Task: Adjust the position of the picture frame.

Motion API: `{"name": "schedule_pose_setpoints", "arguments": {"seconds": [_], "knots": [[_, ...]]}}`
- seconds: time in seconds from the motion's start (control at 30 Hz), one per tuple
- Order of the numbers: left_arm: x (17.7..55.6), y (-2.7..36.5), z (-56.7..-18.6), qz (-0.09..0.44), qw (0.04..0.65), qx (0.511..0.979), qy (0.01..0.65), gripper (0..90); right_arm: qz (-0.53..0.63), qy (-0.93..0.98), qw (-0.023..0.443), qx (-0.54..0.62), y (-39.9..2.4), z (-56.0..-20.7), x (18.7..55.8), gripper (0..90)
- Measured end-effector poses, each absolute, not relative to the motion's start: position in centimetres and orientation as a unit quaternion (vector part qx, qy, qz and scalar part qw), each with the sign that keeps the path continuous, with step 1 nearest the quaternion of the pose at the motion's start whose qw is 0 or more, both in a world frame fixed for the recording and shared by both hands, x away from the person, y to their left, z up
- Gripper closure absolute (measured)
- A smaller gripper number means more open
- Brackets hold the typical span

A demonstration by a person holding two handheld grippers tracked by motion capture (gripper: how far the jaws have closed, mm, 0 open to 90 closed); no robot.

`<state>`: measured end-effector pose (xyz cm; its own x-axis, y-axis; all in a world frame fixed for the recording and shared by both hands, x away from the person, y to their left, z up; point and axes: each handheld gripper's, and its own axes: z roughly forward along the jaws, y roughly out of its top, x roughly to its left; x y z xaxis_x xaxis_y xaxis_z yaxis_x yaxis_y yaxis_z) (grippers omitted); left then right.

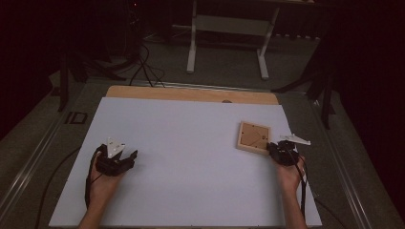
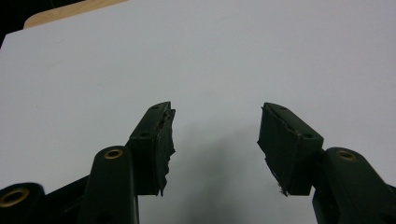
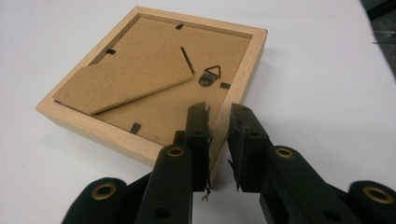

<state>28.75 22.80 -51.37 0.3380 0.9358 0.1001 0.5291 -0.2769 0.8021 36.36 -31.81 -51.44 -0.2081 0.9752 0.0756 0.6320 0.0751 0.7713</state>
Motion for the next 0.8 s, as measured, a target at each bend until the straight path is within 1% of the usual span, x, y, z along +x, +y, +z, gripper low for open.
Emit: {"name": "schedule_pose_setpoints", "arguments": {"seconds": [0.33, 0.8], "knots": [[28.7, 22.7, -51.4, 0.298, 0.342, 0.744, 0.491, 44.6, 0.354, 0.711, 0.245, 0.556, -29.8, -51.5, 35.5, 78.3], [28.7, 22.6, -51.4, 0.298, 0.34, 0.745, 0.49, 44.5, 0.365, 0.721, 0.234, 0.54, -27.4, -51.6, 34.6, 77.1]]}}
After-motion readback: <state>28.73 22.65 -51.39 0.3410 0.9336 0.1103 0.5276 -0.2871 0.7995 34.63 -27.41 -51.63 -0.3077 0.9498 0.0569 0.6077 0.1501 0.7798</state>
